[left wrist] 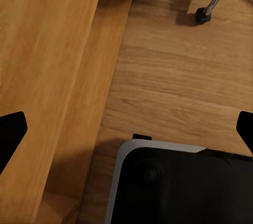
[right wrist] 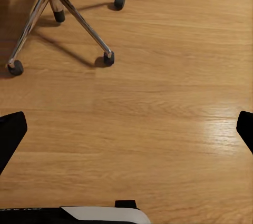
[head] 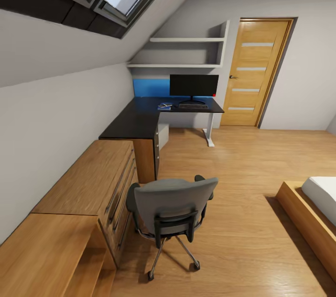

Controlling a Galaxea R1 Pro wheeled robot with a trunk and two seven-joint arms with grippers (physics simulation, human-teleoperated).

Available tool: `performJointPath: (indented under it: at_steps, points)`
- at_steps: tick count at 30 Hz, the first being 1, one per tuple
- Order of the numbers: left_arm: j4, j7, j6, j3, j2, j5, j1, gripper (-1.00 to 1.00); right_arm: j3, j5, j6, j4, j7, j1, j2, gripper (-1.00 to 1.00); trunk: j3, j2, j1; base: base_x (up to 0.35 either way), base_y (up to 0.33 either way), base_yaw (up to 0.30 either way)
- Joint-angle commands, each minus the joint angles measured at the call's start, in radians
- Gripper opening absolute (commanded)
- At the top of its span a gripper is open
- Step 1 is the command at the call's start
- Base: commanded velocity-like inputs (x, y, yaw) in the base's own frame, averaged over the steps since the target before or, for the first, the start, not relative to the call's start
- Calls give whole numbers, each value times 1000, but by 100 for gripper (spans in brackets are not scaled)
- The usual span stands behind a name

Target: In the bedroom, organize the workspace by keeping the computer under the desk, ensuring the monitor is on the desk, placing the keyboard on the desk next to the monitor, placing the mouse on the desk next to the keyboard, moving the folder from the swivel chair onto the desk next to the mouse, stacking the notebook on top of the folder with the pen on top of the notebook, and positioning the swivel chair next to the desk.

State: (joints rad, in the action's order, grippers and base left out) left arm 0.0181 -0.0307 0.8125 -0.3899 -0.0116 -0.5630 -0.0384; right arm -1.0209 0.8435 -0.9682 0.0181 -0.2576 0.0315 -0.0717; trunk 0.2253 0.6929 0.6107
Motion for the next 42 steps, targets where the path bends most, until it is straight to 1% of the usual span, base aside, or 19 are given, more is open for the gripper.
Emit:
performJointPath:
  at_steps: [1, 6, 17, 28, 42]
  points:
    - [2, -3, 1, -9, 0, -6, 0, 100, -8, -2, -1, 2, -9, 1, -1, 100, 1, 1, 0, 0, 10, 0]
    - [2, -3, 1, -9, 0, -6, 0, 100, -8, -2, -1, 2, -9, 1, -1, 100, 1, 1, 0, 0, 5, -24]
    - [2, -3, 1, -8, -1, -6, 0, 100, -8, -2, -1, 2, -9, 1, 0, 100, 1, 1, 0, 0, 1, -173]
    - [4, -6, 3, -10, 3, -7, -1, 100, -7, -3, -1, 2, -6, 1, 3, 100, 1, 1, 0, 0, 0, -25]
    - [5, -9, 2, -8, 2, -10, 0, 100, -4, -3, 2, 3, -6, 1, 11, 100, 45, 99, 54, 0, 0, -1]
